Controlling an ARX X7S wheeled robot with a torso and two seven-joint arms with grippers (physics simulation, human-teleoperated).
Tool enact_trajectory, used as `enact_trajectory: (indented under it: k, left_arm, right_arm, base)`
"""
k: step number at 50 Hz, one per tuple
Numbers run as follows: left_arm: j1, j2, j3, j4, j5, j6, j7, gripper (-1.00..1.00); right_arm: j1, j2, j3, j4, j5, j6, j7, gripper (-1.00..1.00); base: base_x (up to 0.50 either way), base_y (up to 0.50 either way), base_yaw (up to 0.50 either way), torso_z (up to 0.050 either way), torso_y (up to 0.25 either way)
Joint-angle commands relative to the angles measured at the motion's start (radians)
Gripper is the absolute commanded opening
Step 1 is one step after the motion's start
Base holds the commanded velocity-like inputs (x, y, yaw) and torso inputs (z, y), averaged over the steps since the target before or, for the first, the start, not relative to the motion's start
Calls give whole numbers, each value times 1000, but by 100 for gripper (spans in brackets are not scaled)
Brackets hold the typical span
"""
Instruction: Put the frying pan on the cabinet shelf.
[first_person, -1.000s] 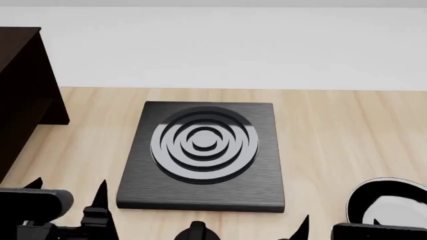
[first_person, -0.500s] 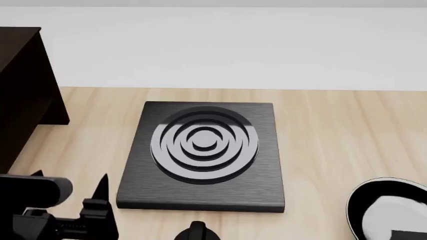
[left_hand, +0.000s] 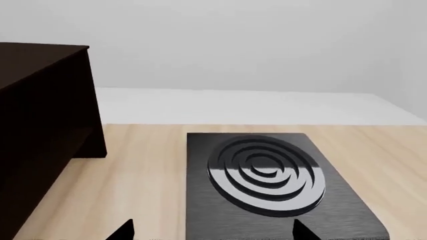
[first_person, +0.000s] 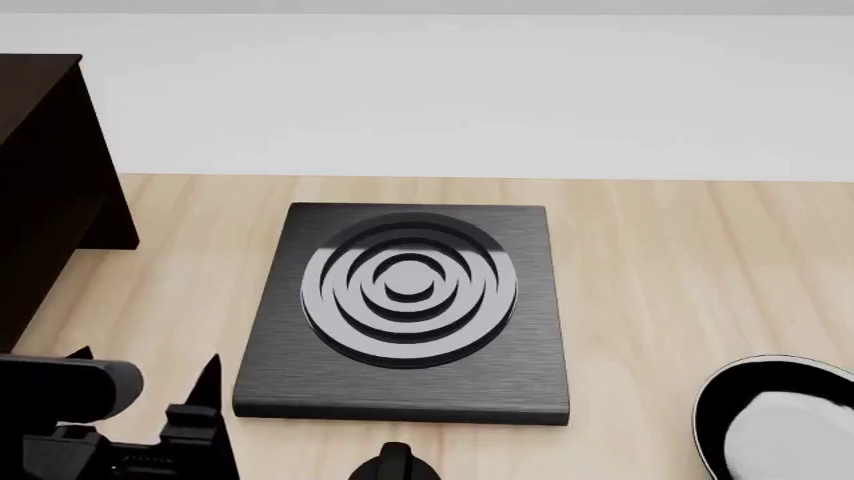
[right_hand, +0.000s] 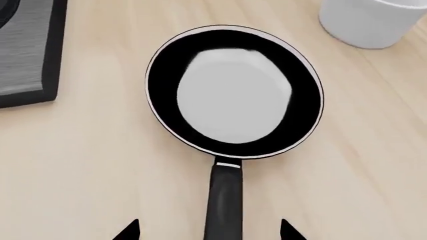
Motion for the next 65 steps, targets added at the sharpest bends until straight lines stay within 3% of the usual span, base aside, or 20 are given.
enact_trajectory:
  k: [1,30,61,62,65]
  left_arm:
    - [7,-1,0,-1,-10,8,-1,100]
    - [8,-15,17,6,-16,13,-20,100]
    - [15,-29,42,-9,-15,33,-27,100]
    - [14,-29,43,-8,-16,33,-28,100]
    - [12,-29,43,-5,-20,28,-31,100]
  right_arm:
    - [-41,-8,-1,89,-12,-72,-27,100]
    - [-131,-14,-32,226,-49,-208,-75,100]
    - [-58,-5,-92,345,-57,-241,-103,100]
    - [-59,-4,-93,341,-58,-241,-101,-100]
    - [-63,3,-101,312,-62,-235,-92,-100]
  base:
    - [0,0,0,0,0]
    - [0,0,0,0,0]
    - [0,0,0,0,0]
    - [0,0,0,0,0]
    - [0,0,0,0,0]
